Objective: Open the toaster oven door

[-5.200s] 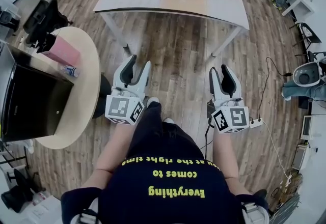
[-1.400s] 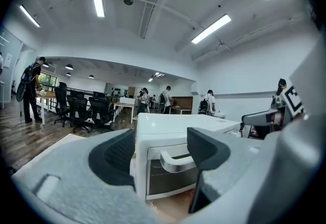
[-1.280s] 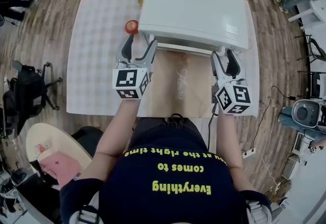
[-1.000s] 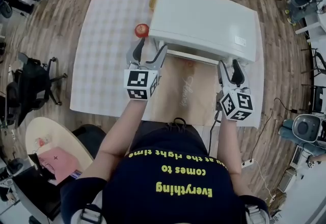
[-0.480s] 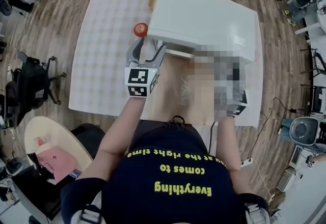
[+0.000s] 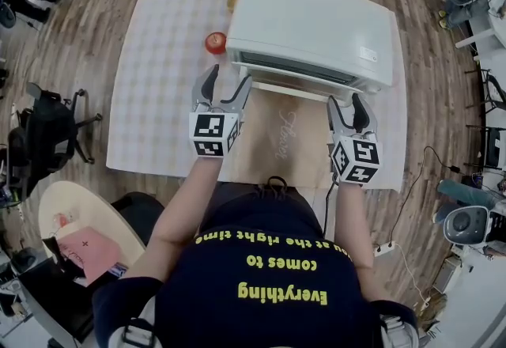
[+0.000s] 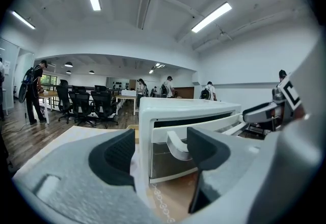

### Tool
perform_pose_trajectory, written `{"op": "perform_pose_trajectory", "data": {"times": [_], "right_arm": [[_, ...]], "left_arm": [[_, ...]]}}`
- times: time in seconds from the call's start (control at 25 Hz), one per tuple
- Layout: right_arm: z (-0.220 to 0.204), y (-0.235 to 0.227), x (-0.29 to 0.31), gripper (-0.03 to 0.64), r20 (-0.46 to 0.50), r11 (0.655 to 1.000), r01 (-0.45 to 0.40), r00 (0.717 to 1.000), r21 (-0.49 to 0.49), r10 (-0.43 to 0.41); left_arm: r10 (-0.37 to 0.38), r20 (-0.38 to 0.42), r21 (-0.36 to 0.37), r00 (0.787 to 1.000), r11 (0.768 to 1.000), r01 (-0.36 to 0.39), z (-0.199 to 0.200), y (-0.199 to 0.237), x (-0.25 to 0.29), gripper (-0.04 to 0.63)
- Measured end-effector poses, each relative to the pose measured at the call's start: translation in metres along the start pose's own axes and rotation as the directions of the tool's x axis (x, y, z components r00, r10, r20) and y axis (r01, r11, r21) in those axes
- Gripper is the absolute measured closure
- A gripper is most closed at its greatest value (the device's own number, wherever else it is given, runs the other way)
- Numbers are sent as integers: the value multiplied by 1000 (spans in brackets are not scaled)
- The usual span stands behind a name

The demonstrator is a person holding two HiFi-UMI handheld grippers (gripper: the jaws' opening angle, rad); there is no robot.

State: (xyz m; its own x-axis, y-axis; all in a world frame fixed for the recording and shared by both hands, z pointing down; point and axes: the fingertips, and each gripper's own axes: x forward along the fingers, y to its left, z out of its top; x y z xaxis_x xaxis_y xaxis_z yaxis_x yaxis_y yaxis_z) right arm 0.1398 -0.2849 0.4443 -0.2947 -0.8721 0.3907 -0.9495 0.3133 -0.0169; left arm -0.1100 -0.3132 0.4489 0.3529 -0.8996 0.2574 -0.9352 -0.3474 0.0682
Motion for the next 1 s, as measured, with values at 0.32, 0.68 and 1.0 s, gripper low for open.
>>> {"op": "perform_pose_trajectory", "data": {"times": [0.32, 0.68, 1.0], "right_arm": [[-15, 3, -21, 399, -12, 999, 2, 1000, 39, -2], [-38, -17, -42, 434, 2, 975, -15, 1000, 222, 15], [-63, -3, -43, 478, -67, 973, -49, 996, 224, 66]], "left_arm": [[-8, -9, -7, 1000, 1000, 8, -15, -4, -20, 278], [1, 12, -25, 1000, 1000, -1, -29, -9, -34, 287], [-7, -39, -28, 999, 1000, 6, -53, -15, -51, 290]]}}
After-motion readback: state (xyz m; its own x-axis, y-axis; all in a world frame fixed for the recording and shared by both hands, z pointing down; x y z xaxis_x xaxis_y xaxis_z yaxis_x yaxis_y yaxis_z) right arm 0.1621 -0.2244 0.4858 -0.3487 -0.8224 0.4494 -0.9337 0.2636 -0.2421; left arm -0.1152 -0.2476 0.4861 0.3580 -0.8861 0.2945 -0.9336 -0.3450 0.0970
